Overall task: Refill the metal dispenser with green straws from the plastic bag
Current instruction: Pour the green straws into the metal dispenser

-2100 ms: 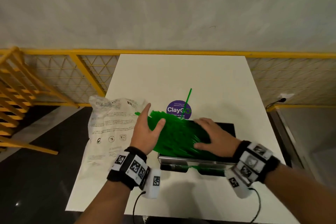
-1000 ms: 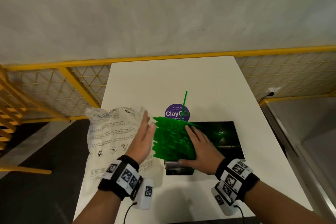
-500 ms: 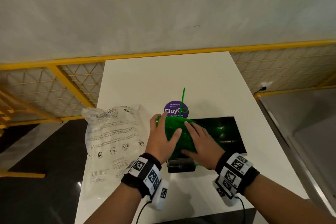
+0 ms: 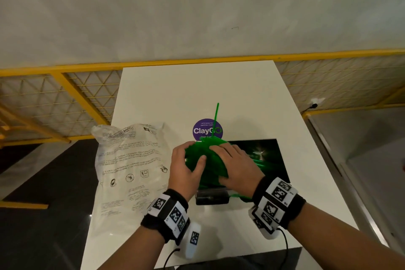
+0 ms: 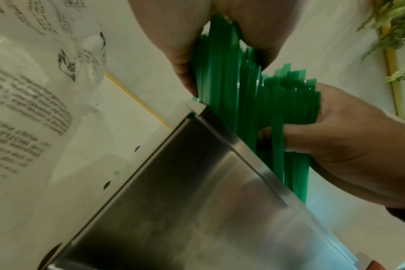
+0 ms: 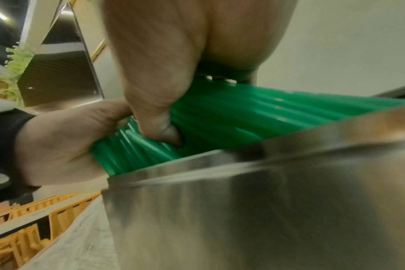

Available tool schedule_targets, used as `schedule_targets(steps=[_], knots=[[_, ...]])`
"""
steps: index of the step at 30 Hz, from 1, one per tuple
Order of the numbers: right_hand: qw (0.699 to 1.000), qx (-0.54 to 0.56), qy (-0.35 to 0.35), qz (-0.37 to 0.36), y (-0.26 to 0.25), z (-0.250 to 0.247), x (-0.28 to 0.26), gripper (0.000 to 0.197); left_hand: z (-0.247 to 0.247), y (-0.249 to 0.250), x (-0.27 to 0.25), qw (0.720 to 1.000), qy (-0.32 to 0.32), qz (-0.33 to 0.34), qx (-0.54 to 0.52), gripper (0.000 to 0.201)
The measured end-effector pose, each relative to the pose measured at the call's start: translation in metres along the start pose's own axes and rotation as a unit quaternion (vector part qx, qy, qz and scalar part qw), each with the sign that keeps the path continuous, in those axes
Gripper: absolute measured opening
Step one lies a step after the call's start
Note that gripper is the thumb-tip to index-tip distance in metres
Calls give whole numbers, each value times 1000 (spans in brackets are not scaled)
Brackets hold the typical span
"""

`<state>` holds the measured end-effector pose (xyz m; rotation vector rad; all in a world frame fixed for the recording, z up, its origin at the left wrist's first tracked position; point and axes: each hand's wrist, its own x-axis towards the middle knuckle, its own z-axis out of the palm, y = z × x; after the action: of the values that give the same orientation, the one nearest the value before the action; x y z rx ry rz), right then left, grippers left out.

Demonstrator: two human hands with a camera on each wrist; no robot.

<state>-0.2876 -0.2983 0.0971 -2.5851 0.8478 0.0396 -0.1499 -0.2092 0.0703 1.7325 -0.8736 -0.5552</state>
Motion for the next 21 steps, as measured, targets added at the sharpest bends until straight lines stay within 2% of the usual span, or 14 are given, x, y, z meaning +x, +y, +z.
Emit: schedule_targets(steps=[3, 5, 8, 10, 13, 15, 17, 21], knots=[[1000, -6, -13, 17, -3, 5, 1, 78, 2, -3, 0, 999, -19, -12, -24, 38], [999, 1, -19, 33, -4, 4, 1, 78, 1, 1, 3, 999, -31, -15, 1, 39], [999, 2, -27, 36, 2, 0, -1, 81, -6, 9, 6, 998, -6, 30, 61, 54], [999, 5, -37, 34, 5, -1, -3, 84, -7, 15, 5, 993, -20, 74, 94, 66], [998, 33, -52, 24, 6, -6, -7, 89, 3, 14, 0, 958, -99, 116, 243, 68], [997, 54, -62, 12, 10, -16, -10, 94, 8, 9, -2, 933, -122, 125, 314, 61], [994, 77, -72, -14, 19, -34, -15, 98, 8, 6, -1, 924, -129, 124, 339, 56], [989, 110, -95, -35, 55, -92, -10, 75, 6, 4, -2, 916, -129, 122, 359, 60]])
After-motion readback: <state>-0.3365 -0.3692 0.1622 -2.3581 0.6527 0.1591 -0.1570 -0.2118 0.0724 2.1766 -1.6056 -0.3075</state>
